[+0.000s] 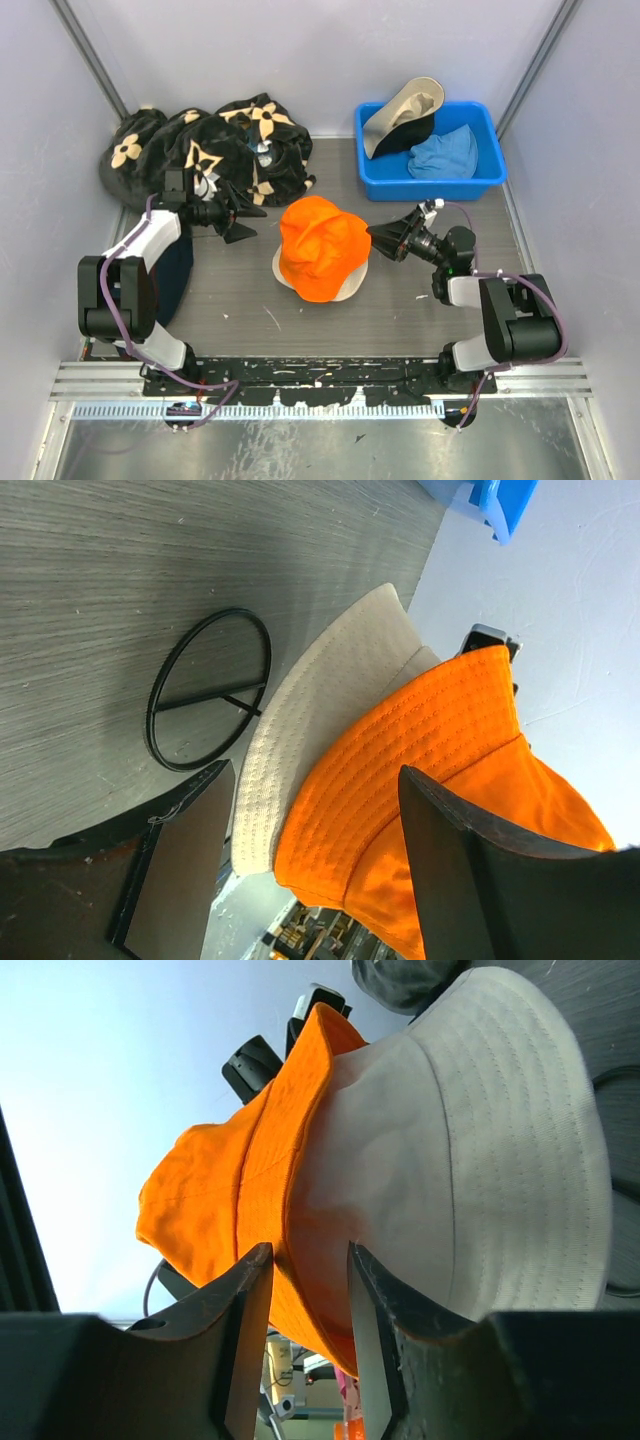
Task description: Stack the hats
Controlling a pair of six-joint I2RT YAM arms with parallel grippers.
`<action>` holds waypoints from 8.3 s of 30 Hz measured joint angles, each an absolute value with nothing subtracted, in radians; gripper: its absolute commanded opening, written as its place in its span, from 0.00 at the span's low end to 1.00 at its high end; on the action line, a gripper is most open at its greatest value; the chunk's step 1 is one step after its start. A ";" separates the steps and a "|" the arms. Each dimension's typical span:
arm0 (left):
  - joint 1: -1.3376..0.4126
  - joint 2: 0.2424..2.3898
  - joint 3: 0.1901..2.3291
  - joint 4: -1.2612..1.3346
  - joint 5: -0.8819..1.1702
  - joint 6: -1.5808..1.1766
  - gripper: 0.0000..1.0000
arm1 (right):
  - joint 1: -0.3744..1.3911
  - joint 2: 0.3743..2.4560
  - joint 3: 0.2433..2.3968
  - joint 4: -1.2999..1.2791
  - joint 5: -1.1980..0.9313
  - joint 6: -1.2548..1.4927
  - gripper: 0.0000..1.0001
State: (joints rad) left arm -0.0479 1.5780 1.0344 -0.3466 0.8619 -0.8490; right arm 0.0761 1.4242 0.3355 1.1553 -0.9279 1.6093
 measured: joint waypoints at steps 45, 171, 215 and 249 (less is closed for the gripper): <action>-0.126 1.551 0.925 -0.101 0.920 -1.052 0.56 | 0.167 1.556 0.344 1.144 -0.893 1.583 0.03; -0.012 1.433 0.518 0.445 1.013 -1.223 0.62 | 0.109 1.396 0.487 0.315 -0.846 1.030 0.50; -0.161 1.249 0.280 0.471 0.871 -1.335 0.60 | 0.102 1.320 0.209 0.819 -0.881 1.469 0.51; -0.192 1.432 0.372 0.509 0.799 -1.269 0.15 | 0.102 1.485 0.320 0.953 -0.884 1.485 0.50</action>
State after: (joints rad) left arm -0.1925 1.4322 0.3721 0.5087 0.7990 -1.2694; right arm 0.1024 1.4853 0.3199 0.9527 -0.8845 1.4853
